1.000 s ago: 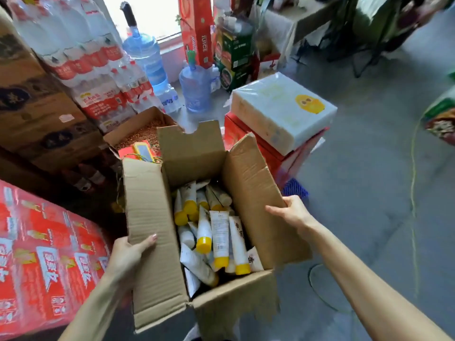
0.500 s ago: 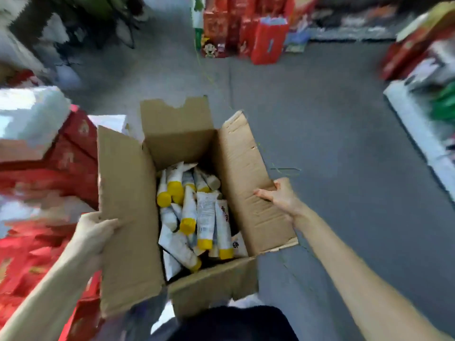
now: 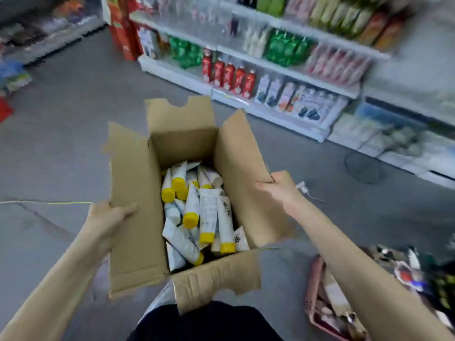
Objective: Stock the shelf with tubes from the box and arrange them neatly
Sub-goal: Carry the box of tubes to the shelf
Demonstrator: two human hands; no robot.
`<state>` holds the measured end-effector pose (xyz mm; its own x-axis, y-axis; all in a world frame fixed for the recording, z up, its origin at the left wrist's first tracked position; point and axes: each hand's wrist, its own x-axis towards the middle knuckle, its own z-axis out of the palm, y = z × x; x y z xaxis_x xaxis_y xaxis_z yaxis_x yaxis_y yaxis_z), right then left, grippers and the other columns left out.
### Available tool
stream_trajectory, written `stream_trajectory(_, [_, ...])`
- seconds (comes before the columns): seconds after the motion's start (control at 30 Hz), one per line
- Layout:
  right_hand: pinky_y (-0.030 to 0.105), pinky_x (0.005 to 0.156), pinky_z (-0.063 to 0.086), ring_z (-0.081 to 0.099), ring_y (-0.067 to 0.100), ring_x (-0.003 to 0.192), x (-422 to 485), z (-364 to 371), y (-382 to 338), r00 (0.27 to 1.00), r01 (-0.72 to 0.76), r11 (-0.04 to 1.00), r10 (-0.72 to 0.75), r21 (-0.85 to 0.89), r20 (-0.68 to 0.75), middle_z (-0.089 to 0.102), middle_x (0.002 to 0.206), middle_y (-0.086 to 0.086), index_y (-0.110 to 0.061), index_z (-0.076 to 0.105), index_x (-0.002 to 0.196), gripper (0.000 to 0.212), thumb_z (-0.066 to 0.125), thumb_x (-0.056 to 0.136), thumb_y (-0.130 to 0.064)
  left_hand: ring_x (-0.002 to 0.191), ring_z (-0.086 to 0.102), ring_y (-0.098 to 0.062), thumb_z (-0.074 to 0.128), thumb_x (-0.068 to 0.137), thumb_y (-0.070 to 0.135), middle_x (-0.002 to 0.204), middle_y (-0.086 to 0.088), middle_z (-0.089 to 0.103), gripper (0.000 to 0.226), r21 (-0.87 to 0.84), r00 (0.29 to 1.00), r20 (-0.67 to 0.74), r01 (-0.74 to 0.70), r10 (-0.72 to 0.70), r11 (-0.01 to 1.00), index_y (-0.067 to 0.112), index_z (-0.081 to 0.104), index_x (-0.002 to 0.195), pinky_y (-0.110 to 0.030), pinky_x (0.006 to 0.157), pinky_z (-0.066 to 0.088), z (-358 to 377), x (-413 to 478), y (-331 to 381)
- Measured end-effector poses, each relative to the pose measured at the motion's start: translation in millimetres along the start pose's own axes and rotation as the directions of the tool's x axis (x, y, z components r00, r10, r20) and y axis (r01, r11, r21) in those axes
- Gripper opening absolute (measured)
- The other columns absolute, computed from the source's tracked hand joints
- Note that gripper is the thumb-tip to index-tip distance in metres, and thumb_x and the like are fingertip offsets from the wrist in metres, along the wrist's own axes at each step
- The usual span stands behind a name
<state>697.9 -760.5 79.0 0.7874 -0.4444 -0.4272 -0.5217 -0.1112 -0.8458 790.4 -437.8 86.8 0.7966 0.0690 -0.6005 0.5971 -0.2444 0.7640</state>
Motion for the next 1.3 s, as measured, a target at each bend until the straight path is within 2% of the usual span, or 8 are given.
stream_trajectory(0.1, [0.022, 0.057, 0.045, 0.054, 0.006, 0.059, 29, -52, 4, 0.991, -0.038, 0.999, 0.039, 0.011, -0.125, 0.058, 0.070, 0.006, 0.005, 0.066, 0.079, 0.010, 0.069, 0.082, -0.005, 0.055, 0.065, -0.024, 0.066, 0.083, 0.002, 0.083, -0.015, 0.064, 0.016, 0.112, 0.988, 0.156, -0.030, 0.012, 0.993, -0.003, 0.062, 0.098, -0.038, 0.064, 0.055, 73, 35, 53])
stream_trajectory(0.2, [0.045, 0.071, 0.054, 0.060, 0.022, 0.074, 55, -97, 5, 0.954, -0.122, 0.991, 0.131, 0.049, -0.270, 0.062, 0.082, 0.014, 0.014, 0.066, 0.091, 0.021, 0.070, 0.081, -0.005, 0.069, 0.063, -0.030, 0.066, 0.083, 0.001, 0.088, -0.019, 0.065, 0.025, 0.192, 0.956, 0.294, -0.073, 0.014, 0.979, -0.008, 0.060, 0.106, -0.043, 0.072, 0.052, 149, 80, 99])
stream_trajectory(0.27, [0.044, 0.073, 0.056, 0.063, 0.024, 0.073, 67, -125, 6, 0.914, -0.165, 0.976, 0.206, 0.145, -0.349, 0.067, 0.087, 0.017, 0.010, 0.067, 0.093, 0.017, 0.068, 0.083, -0.004, 0.065, 0.060, -0.028, 0.066, 0.083, -0.001, 0.077, -0.014, 0.065, 0.026, 0.255, 0.924, 0.382, -0.116, 0.010, 0.960, -0.010, 0.060, 0.106, -0.041, 0.071, 0.050, 201, 96, 133])
stream_trajectory(0.37, [0.045, 0.078, 0.056, 0.068, 0.028, 0.078, 81, -166, 10, 0.844, -0.219, 0.950, 0.300, 0.224, -0.445, 0.071, 0.090, 0.017, -0.003, 0.068, 0.086, 0.004, 0.068, 0.083, -0.006, 0.054, 0.061, -0.026, 0.063, 0.085, -0.001, 0.063, -0.010, 0.064, 0.011, 0.309, 0.870, 0.493, -0.192, 0.015, 0.931, -0.004, 0.060, 0.095, -0.034, 0.053, 0.053, 277, 105, 175])
stream_trajectory(0.6, [0.051, 0.079, 0.055, 0.067, 0.033, 0.080, 110, -268, 37, 0.684, -0.179, 0.873, 0.442, 0.454, -0.581, 0.071, 0.089, 0.023, 0.000, 0.069, 0.082, 0.005, 0.070, 0.081, -0.004, 0.065, 0.059, -0.027, 0.063, 0.085, -0.001, 0.076, -0.014, 0.062, 0.013, 0.388, 0.756, 0.654, -0.303, -0.028, 0.870, -0.005, 0.060, 0.097, -0.034, 0.063, 0.050, 451, 98, 241])
stream_trajectory(1.0, [0.047, 0.076, 0.057, 0.069, 0.029, 0.075, 190, -516, 98, 0.630, -0.153, 0.836, 0.494, 0.528, -0.600, 0.073, 0.084, 0.015, -0.005, 0.069, 0.084, 0.001, 0.068, 0.084, -0.006, 0.059, 0.060, -0.028, 0.063, 0.085, -0.003, 0.071, -0.017, 0.063, 0.011, 0.461, 0.708, 0.700, -0.350, -0.092, 0.815, -0.008, 0.058, 0.093, -0.034, 0.052, 0.048, 747, 59, 284])
stream_trajectory(1.17, [0.047, 0.076, 0.057, 0.070, 0.031, 0.077, 229, -619, 112, 0.598, -0.167, 0.851, 0.489, 0.497, -0.635, 0.073, 0.084, 0.016, -0.002, 0.071, 0.086, 0.006, 0.070, 0.082, -0.007, 0.041, 0.061, -0.023, 0.063, 0.084, -0.003, 0.058, -0.015, 0.065, 0.004, 0.457, 0.667, 0.734, -0.345, -0.128, 0.820, -0.005, 0.061, 0.087, -0.031, 0.038, 0.052, 862, 55, 310])
stream_trajectory(1.3, [0.048, 0.076, 0.057, 0.070, 0.033, 0.076, 279, -703, 134, 0.576, -0.174, 0.847, 0.502, 0.503, -0.645, 0.073, 0.082, 0.016, -0.002, 0.072, 0.084, 0.005, 0.070, 0.082, -0.006, 0.053, 0.063, -0.028, 0.066, 0.082, -0.002, 0.071, -0.019, 0.065, 0.015, 0.462, 0.631, 0.761, -0.369, -0.147, 0.807, -0.008, 0.060, 0.094, -0.035, 0.045, 0.054, 973, 60, 331])
